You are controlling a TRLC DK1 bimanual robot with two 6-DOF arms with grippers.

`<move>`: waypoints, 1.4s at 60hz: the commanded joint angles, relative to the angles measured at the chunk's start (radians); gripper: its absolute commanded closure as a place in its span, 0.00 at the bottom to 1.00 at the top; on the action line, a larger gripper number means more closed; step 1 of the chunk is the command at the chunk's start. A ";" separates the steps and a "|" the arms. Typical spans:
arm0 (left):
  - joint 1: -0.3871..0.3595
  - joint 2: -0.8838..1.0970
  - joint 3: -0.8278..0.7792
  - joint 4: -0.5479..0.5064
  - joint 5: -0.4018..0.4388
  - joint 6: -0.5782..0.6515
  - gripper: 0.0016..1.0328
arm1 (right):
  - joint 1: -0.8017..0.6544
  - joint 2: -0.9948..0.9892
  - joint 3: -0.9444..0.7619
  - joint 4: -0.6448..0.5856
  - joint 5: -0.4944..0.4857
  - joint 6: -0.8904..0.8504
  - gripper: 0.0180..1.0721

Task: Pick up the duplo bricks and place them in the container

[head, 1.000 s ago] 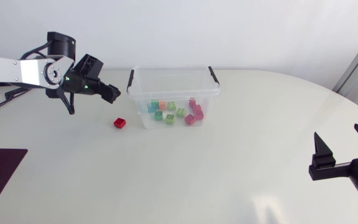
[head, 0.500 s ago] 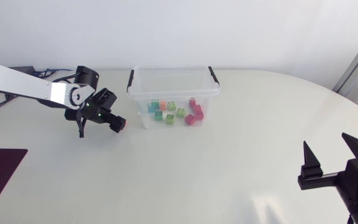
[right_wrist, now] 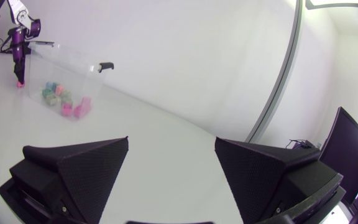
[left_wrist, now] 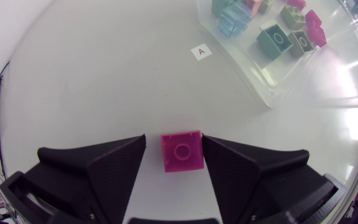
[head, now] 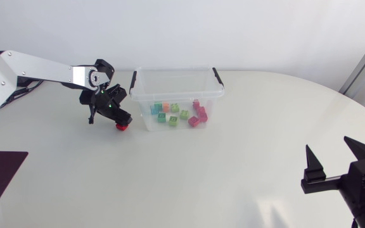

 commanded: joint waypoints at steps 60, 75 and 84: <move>-0.132 -0.409 0.096 -0.154 -0.014 -0.188 0.74 | 0.023 -0.033 -0.028 0.048 -0.001 0.158 0.05; -0.222 -0.335 0.161 -0.096 -0.037 -0.260 0.74 | 0.053 -0.033 -0.028 0.064 -0.003 0.337 0.05; -0.233 -0.250 0.260 -0.075 -0.039 -0.289 0.74 | 0.099 -0.033 -0.028 0.067 -0.001 0.345 0.05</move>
